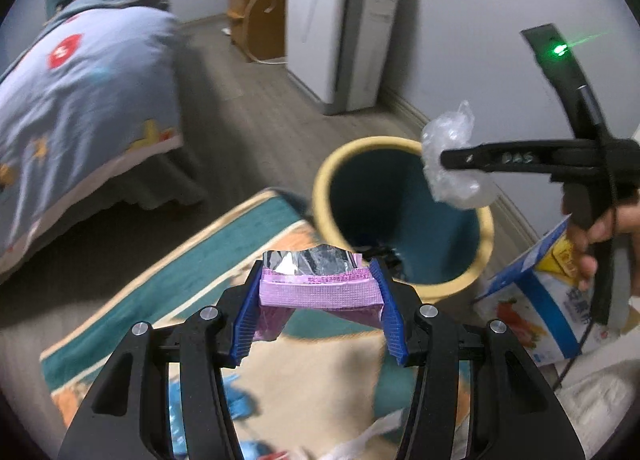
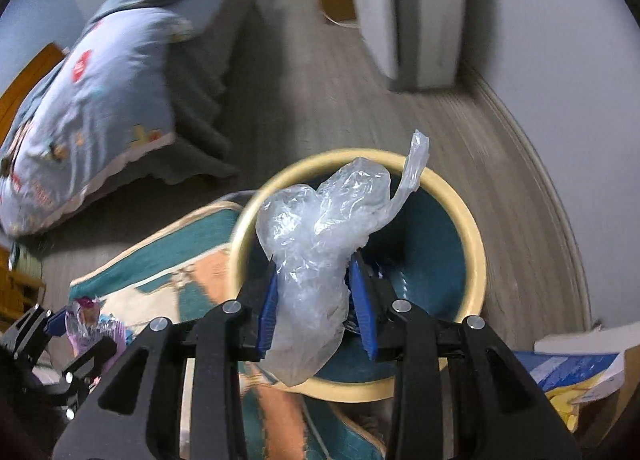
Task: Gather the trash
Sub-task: 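Drop the clear bag into the bin with the right tool while the left carries the purple wrapper, then open the left tool over the bin to drop the purple wrapper, then grasp the red-white paper cup with the right tool while the left tool grasps the green medicine box, then carry the paper cup into the bin and open the right tool while the left carries the box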
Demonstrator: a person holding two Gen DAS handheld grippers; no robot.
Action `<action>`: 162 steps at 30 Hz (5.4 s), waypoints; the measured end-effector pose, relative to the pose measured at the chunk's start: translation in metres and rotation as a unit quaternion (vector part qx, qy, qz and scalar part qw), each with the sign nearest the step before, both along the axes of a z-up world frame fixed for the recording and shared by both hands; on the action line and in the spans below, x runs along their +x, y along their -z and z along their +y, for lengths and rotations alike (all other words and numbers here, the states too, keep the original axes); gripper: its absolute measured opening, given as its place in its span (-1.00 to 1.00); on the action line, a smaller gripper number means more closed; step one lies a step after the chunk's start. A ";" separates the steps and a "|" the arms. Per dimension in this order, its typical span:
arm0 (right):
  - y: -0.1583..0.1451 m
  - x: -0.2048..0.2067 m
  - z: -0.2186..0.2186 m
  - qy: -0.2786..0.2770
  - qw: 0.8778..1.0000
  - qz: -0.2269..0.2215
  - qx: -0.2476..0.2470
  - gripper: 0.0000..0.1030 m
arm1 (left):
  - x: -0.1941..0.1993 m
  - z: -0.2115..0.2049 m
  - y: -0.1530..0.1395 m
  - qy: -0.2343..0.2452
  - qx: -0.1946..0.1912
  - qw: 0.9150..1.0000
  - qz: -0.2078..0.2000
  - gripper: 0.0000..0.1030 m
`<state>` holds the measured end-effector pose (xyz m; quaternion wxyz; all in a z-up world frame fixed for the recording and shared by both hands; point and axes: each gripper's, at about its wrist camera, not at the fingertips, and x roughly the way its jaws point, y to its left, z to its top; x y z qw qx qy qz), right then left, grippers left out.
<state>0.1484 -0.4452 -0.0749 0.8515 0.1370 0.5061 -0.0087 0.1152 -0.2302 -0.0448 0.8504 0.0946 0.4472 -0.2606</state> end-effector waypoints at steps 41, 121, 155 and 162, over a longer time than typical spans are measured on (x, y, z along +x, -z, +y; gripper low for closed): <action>0.009 -0.005 -0.044 0.102 0.994 -0.009 0.049 0.89 | 0.019 0.009 0.006 -0.054 -0.007 0.998 -0.017 0.84; 0.048 -0.100 0.274 -0.308 0.950 0.055 -0.027 -0.77 | -0.102 0.233 0.113 -0.296 -0.019 0.940 0.167 0.46; -0.089 -0.088 0.172 -0.224 0.968 -0.118 0.005 -0.78 | -0.104 0.163 -0.005 -0.175 -0.002 0.985 0.010 -0.64; -0.092 -0.064 0.090 -0.131 0.983 -0.125 -0.004 -0.78 | -0.064 0.109 -0.038 -0.126 -0.010 0.992 -0.011 -0.64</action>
